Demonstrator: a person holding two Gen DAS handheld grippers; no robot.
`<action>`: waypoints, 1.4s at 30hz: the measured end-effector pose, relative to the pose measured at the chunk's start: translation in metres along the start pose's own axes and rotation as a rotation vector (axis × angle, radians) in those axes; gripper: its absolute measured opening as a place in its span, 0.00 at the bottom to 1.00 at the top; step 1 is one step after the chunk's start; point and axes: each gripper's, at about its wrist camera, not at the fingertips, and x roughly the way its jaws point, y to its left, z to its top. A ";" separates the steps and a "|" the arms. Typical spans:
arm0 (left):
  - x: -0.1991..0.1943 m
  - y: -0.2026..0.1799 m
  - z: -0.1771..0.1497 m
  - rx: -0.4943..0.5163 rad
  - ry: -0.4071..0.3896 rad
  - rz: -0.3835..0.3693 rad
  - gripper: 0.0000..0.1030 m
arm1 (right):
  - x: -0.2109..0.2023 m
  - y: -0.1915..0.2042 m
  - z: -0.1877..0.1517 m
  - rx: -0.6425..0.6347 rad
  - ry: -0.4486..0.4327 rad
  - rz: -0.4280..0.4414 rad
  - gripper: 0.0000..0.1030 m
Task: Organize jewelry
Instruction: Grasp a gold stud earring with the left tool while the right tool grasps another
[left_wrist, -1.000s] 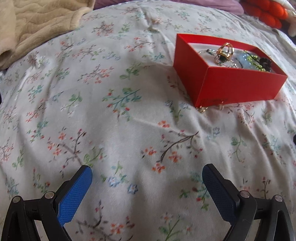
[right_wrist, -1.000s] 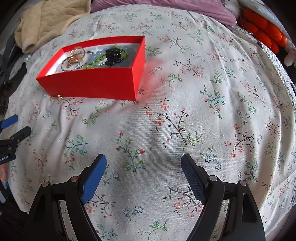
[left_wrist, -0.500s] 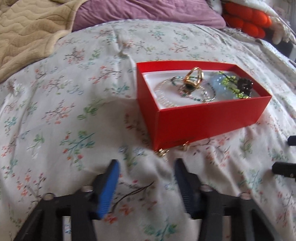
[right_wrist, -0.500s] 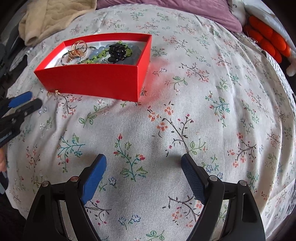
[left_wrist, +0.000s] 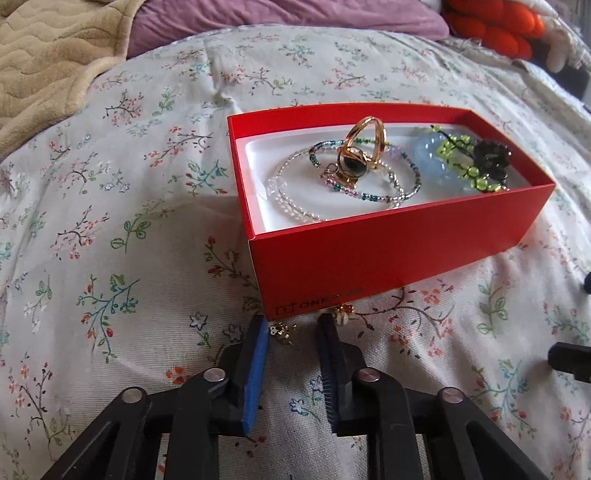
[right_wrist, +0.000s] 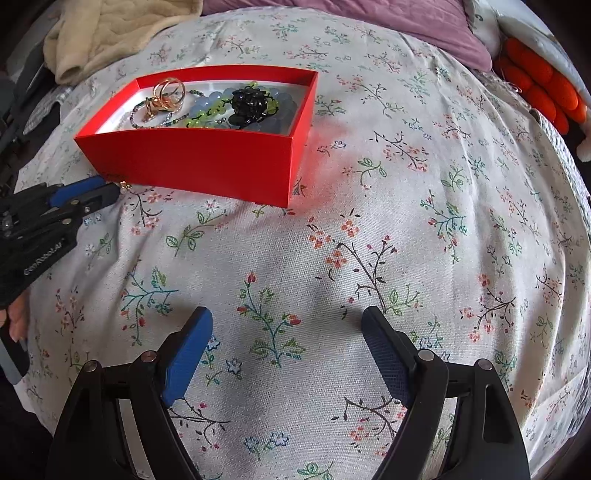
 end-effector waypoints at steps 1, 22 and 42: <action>0.000 0.000 0.000 0.003 0.002 0.008 0.11 | 0.000 0.000 0.000 0.001 0.000 0.002 0.83; -0.029 0.039 -0.013 -0.061 0.055 0.047 0.03 | 0.006 0.072 0.039 -0.003 -0.065 0.085 0.83; -0.039 0.080 -0.028 -0.125 0.079 0.056 0.03 | 0.029 0.121 0.061 0.087 -0.172 -0.016 0.51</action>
